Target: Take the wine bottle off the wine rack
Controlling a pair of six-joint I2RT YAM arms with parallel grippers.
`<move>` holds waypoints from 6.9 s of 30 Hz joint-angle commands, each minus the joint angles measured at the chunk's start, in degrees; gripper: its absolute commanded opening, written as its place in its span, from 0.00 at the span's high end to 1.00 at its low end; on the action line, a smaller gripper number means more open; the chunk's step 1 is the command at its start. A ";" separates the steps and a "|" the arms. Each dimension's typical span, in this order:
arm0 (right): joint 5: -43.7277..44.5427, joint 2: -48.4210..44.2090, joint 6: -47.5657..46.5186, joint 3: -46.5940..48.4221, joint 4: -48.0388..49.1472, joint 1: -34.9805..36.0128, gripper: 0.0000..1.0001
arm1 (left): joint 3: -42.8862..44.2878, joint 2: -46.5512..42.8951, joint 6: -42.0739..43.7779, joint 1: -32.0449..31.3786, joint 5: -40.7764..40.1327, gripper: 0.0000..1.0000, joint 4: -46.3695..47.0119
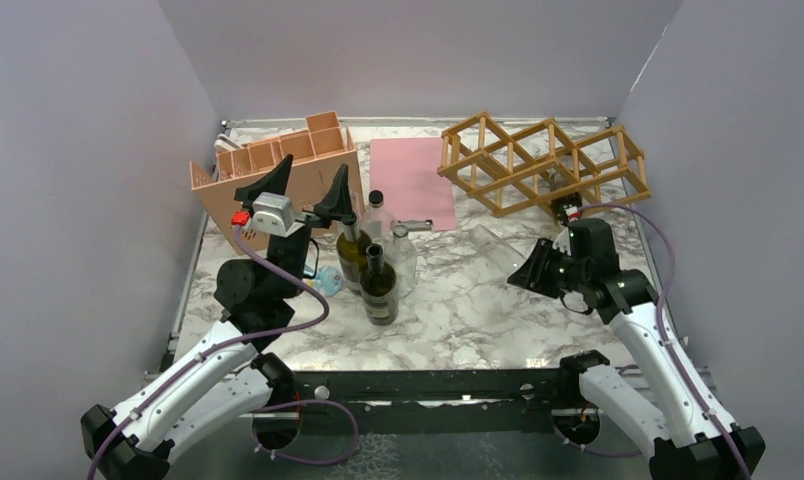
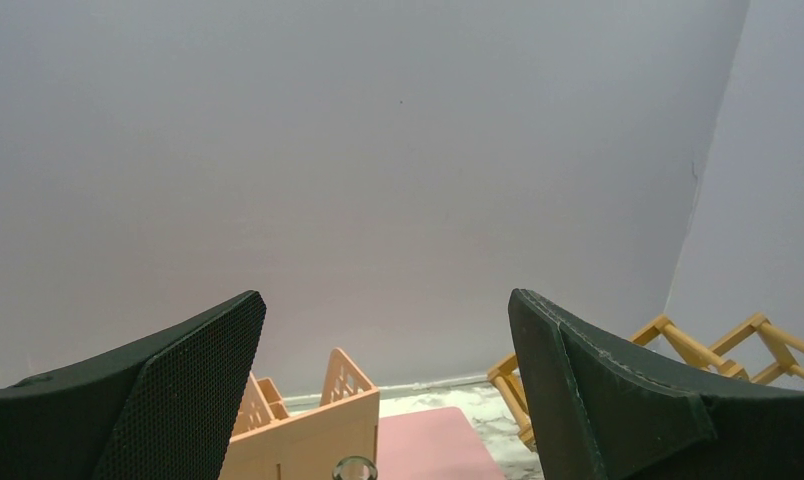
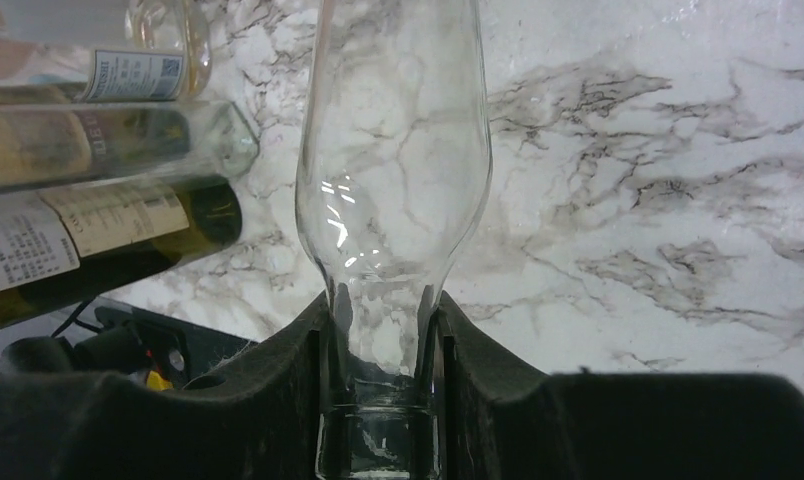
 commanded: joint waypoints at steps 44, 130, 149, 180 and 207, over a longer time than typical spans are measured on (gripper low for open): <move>-15.91 -2.48 -16.49 16.85 -17.90 -0.03 0.99 | 28.49 40.03 28.22 -33.43 23.68 0.01 -42.75; 4.19 -8.06 -8.60 28.76 -11.90 -0.05 0.01 | 11.66 32.96 -10.02 -31.67 4.78 0.64 -18.04; 4.09 -9.04 -8.46 28.28 -12.30 -0.03 0.01 | 2.58 31.56 -14.98 -31.67 1.97 0.62 -10.61; 4.51 -9.68 -8.64 28.43 -12.91 -0.03 0.01 | -1.58 31.27 -19.33 -31.72 2.26 0.34 -10.39; 5.41 -5.59 -10.77 32.52 -13.89 0.02 0.01 | 9.41 20.64 -15.31 -31.68 4.38 0.01 -27.17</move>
